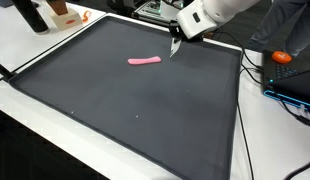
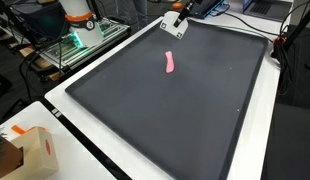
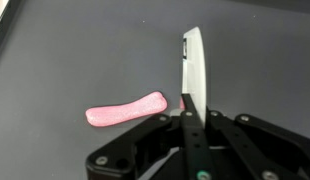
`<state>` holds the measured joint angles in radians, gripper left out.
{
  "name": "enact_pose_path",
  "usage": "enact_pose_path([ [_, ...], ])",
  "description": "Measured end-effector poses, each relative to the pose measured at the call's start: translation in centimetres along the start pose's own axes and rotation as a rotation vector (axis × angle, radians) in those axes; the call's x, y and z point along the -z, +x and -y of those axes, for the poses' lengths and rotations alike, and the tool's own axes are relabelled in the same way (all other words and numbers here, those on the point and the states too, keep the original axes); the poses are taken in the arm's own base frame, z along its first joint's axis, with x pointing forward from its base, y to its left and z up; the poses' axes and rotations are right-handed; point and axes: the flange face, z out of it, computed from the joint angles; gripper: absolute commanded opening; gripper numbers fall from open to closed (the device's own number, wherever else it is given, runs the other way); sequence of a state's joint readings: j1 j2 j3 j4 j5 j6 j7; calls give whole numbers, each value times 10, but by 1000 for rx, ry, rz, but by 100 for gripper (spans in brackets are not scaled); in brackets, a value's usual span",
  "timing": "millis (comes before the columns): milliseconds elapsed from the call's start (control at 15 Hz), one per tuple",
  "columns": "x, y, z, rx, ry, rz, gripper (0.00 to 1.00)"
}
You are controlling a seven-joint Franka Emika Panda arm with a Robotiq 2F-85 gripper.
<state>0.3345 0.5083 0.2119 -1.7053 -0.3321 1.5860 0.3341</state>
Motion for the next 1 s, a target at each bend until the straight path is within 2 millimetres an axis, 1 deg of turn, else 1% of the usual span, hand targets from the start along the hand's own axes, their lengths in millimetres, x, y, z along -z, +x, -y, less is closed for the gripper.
enact_pose_path([
  [267, 13, 7, -11, -24, 12, -28, 1],
  [600, 45, 13, -35, -87, 36, -92, 1],
  [800, 63, 16, -56, -140, 63, -125, 1],
  [1000, 75, 18, -85, -209, 111, -144, 1],
])
